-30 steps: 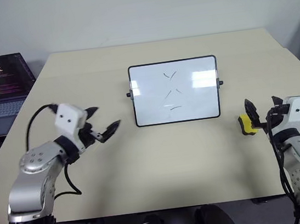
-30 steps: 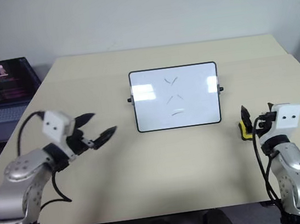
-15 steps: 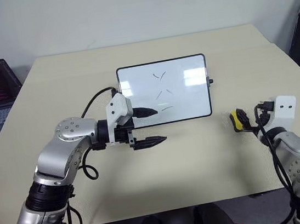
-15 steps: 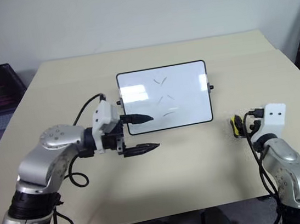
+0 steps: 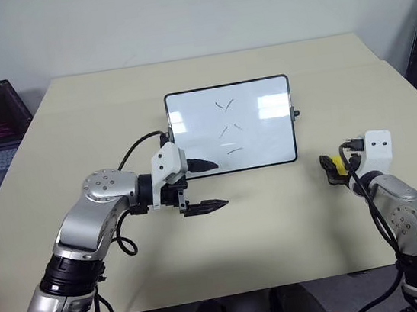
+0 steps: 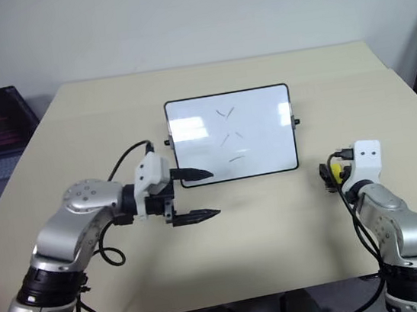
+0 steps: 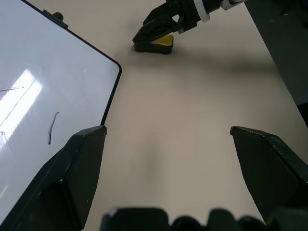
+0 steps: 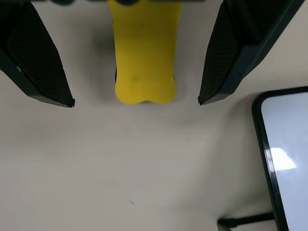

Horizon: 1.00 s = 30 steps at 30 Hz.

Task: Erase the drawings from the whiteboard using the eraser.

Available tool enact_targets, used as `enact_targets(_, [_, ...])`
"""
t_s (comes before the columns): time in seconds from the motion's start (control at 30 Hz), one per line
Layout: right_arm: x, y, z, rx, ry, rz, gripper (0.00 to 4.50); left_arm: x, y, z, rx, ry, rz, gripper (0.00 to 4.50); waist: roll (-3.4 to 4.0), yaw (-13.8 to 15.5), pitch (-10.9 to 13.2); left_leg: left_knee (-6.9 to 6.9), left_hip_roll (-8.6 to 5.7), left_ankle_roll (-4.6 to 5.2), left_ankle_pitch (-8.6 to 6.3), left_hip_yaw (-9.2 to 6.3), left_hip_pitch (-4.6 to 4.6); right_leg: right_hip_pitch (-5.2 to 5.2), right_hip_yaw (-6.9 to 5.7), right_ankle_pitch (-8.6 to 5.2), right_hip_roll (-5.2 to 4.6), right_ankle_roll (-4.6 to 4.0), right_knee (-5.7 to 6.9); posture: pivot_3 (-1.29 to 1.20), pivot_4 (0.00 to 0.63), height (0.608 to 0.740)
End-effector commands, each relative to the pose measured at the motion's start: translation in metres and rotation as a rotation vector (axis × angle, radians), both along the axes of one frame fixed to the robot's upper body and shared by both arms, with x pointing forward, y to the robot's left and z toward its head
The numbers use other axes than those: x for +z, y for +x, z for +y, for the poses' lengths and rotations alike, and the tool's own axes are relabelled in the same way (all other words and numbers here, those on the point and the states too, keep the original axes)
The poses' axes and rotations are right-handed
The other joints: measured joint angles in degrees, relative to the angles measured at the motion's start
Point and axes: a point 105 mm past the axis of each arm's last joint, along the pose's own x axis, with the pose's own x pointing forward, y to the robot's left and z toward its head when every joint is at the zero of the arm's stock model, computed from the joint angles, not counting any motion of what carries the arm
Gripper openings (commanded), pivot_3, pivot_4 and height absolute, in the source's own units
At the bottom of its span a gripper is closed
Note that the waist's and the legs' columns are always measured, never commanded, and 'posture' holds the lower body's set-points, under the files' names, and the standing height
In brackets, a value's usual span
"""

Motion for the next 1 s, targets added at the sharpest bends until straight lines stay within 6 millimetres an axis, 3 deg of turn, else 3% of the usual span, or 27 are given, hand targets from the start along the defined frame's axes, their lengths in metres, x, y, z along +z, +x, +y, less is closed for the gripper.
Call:
enact_targets(0.03, [0.010,0.003,0.001,0.015,-0.020,-0.032,4.48,0.007,-0.003,-0.004,-0.019,-0.006,-0.039,4.50,0.00,0.0,0.0,0.00,0.00,0.00,0.00,0.00,0.00,0.00,0.00,0.00,0.00,0.00,0.00,0.00,0.150,0.740])
enact_targets(0.3, [0.006,0.004,0.000,0.016,-0.017,-0.022,4.48,0.005,-0.003,-0.004,-0.010,-0.007,-0.036,4.50,0.00,0.0,0.0,0.01,0.00,0.01,0.00,0.00,0.00,0.00,0.00,0.01,0.00,0.00,0.02,0.00,0.150,0.740])
enact_targets(0.6, [0.002,0.004,0.002,0.018,-0.012,-0.012,1.41,0.001,-0.004,-0.002,0.002,-0.013,-0.029,4.50,0.00,0.0,0.0,0.04,0.00,0.01,0.00,0.00,0.01,0.00,0.00,0.01,0.00,0.00,0.05,0.00,0.150,0.740])
enact_targets(0.9, [0.002,0.004,0.006,0.028,0.001,-0.017,1.34,-0.003,-0.001,0.003,0.053,-0.029,-0.014,4.50,0.00,0.0,0.0,0.13,0.00,0.01,-0.01,0.01,0.02,0.00,0.02,0.01,0.00,0.00,0.16,0.00,0.150,0.740])
enact_targets(1.0, [0.012,0.005,0.011,0.064,-0.030,-0.067,1.34,-0.002,0.006,0.010,0.118,-0.039,-0.023,4.50,0.00,0.0,0.0,0.19,0.00,0.01,-0.01,0.01,0.05,-0.01,0.03,0.00,-0.02,0.00,0.33,0.00,0.150,0.740])
